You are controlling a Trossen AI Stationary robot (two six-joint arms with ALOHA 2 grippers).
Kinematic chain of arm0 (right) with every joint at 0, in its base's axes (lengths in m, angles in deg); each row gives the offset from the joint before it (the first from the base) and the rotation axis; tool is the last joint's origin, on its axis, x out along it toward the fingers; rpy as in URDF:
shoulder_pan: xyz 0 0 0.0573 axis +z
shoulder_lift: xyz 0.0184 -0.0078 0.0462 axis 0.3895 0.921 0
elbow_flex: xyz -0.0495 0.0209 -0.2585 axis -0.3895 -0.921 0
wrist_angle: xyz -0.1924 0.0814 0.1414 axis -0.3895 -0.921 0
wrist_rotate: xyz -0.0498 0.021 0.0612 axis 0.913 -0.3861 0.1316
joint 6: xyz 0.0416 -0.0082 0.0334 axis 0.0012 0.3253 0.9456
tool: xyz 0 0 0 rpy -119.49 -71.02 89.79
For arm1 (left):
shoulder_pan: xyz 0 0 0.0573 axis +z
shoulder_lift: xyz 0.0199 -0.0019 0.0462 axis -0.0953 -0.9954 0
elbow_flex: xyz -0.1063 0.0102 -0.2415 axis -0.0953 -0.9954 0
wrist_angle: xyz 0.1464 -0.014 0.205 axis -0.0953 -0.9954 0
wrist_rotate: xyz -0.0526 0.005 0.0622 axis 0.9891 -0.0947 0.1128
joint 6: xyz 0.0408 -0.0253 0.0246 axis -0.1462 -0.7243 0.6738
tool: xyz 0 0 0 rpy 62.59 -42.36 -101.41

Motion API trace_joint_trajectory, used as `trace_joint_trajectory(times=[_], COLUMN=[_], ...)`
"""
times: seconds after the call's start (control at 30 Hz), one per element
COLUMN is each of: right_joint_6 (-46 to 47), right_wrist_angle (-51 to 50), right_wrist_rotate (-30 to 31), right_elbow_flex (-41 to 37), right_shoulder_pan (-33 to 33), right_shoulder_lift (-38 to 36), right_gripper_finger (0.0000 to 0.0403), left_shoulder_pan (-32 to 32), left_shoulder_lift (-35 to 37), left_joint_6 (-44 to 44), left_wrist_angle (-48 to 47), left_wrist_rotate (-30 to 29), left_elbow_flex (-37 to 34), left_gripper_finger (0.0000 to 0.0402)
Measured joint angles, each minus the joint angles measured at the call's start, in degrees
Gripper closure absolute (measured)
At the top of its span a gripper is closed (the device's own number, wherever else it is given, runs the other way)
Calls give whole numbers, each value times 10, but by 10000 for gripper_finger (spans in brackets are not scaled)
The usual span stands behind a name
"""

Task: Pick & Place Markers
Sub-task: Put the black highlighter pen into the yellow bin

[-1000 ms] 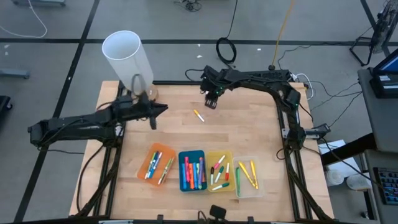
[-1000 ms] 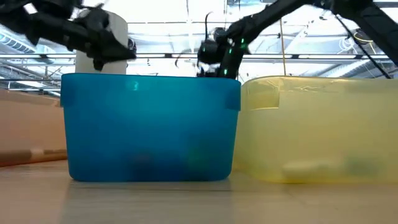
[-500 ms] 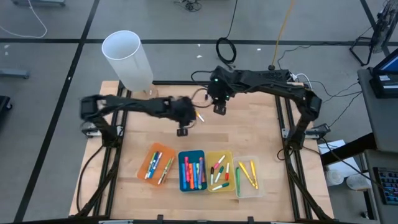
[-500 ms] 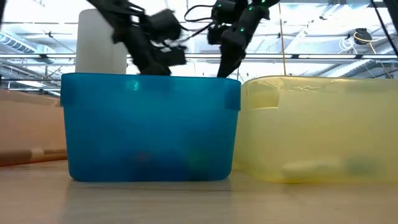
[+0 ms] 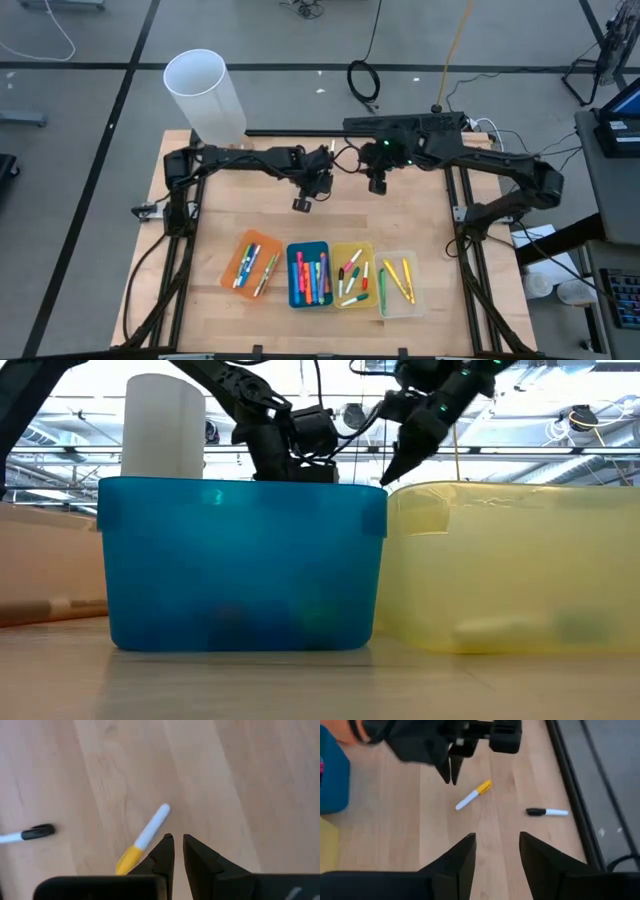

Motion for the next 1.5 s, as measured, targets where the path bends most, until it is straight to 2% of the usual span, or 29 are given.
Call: trace_joint_trajectory(times=[0.2, 0.3, 0.33, 0.43, 0.5, 0.57, 0.67, 0.8, 0.93, 1.3, 1.5], right_joint_6=[-9, -2, -1, 4, 5, 5, 5, -11, -10, -9, -9], right_wrist_angle=[103, 126, 139, 155, 157, 174, 200, 225, 225, 225, 224], right_wrist_rotate=[0, 0, 1, 1, 1, 1, 1, 1, 2, 0, 0], right_elbow_flex=[-104, -136, -145, -163, -172, -183, -202, -208, -209, -209, -209], right_shoulder_pan=[0, 0, 0, 0, 0, 0, 0, -4, -12, -26, -26], right_shoulder_lift=[-59, -75, -79, -83, -85, -86, -86, -86, -86, -85, -85], right_gripper_finger=[261, 261, 261, 261, 261, 261, 261, 261, 261, 261, 261], left_shoulder_pan=[24, 43, 45, 37, 34, 36, 38, 30, 27, 35, 34], left_shoulder_lift=[-6, -10, -10, -9, -5, -4, -5, -7, -18, -108, -112], left_joint_6=[66, 42, 22, -32, -69, -109, -125, -10, 69, 108, 118], left_wrist_angle=[23, 46, 44, 18, -17, -26, -34, -40, -20, -49, -51], left_wrist_rotate=[-26, -50, -76, -214, -256, -235, -158, -87, -19, -8, -12], left_elbow_flex=[1, 2, 9, 44, 65, 75, 75, 75, 76, 74, 76], left_gripper_finger=[355, 355, 355, 355, 352, 336, 290, 219, 180, 172, 189])
